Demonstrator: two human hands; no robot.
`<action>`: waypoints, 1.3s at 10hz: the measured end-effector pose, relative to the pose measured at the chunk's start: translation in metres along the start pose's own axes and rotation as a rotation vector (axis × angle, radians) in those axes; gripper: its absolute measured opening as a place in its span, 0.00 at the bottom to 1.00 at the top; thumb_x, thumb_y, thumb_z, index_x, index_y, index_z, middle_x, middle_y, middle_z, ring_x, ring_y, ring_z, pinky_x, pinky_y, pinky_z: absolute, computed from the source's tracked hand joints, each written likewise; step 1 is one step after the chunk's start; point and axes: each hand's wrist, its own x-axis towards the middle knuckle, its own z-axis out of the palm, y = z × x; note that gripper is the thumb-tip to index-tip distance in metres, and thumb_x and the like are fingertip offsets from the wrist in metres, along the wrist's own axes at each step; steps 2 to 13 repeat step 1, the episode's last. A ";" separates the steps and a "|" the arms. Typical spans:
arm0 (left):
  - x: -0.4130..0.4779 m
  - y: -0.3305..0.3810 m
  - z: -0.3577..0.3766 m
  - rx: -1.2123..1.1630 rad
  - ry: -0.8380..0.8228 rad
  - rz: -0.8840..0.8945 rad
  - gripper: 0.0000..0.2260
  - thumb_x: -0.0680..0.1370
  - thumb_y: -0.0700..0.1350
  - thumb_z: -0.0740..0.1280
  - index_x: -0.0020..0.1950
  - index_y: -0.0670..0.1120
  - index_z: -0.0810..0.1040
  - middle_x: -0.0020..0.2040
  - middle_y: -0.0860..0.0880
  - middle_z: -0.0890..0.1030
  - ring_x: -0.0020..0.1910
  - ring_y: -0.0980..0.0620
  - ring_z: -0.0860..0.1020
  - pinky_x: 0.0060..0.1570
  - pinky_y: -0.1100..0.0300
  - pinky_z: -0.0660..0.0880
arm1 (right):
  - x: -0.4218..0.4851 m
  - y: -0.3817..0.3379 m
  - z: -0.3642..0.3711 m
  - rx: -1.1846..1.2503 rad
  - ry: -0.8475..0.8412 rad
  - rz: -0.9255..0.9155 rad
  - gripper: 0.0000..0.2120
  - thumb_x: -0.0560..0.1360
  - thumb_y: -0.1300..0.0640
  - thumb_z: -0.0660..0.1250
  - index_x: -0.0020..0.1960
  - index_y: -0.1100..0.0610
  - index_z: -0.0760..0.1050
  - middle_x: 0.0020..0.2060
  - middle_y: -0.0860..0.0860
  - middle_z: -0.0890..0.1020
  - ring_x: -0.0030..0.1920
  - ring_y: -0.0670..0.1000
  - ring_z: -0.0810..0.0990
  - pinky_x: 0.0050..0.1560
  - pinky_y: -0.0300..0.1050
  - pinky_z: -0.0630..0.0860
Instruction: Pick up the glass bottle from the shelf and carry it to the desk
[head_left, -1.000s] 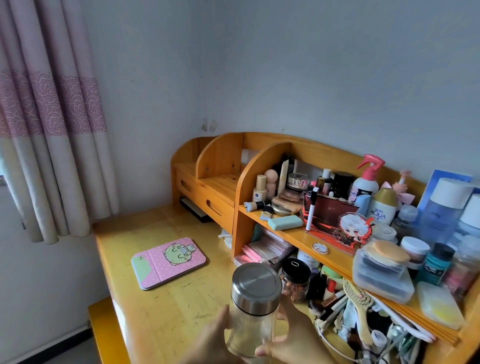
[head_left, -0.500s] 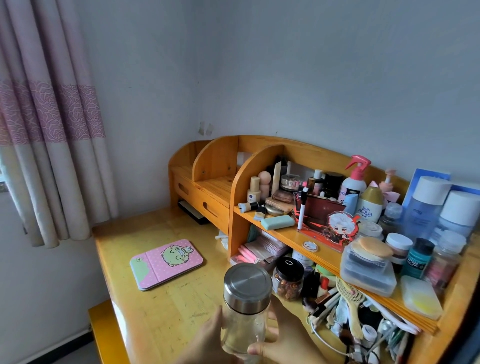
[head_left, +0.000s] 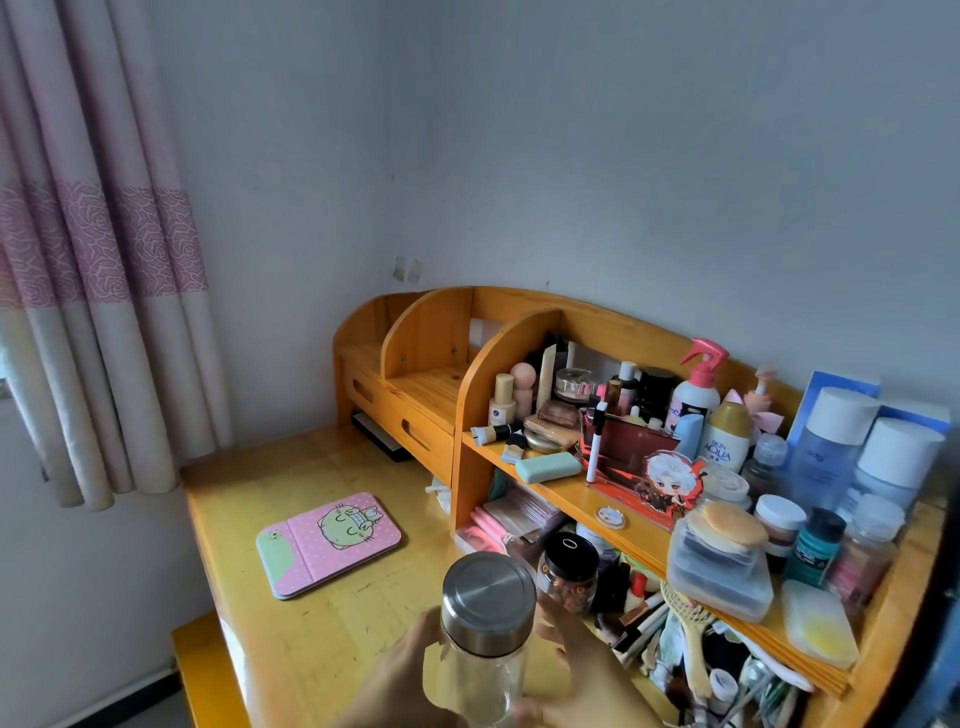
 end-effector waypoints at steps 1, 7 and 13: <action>-0.001 0.012 -0.019 -0.041 -0.061 -0.072 0.47 0.51 0.71 0.75 0.66 0.67 0.58 0.67 0.61 0.71 0.63 0.74 0.68 0.57 0.77 0.66 | -0.004 -0.009 -0.014 -0.048 0.015 -0.025 0.53 0.48 0.24 0.72 0.63 0.19 0.42 0.63 0.28 0.58 0.60 0.25 0.65 0.69 0.41 0.64; -0.001 0.012 -0.019 -0.041 -0.061 -0.072 0.47 0.51 0.71 0.75 0.66 0.67 0.58 0.67 0.61 0.71 0.63 0.74 0.68 0.57 0.77 0.66 | -0.004 -0.009 -0.014 -0.048 0.015 -0.025 0.53 0.48 0.24 0.72 0.63 0.19 0.42 0.63 0.28 0.58 0.60 0.25 0.65 0.69 0.41 0.64; -0.001 0.012 -0.019 -0.041 -0.061 -0.072 0.47 0.51 0.71 0.75 0.66 0.67 0.58 0.67 0.61 0.71 0.63 0.74 0.68 0.57 0.77 0.66 | -0.004 -0.009 -0.014 -0.048 0.015 -0.025 0.53 0.48 0.24 0.72 0.63 0.19 0.42 0.63 0.28 0.58 0.60 0.25 0.65 0.69 0.41 0.64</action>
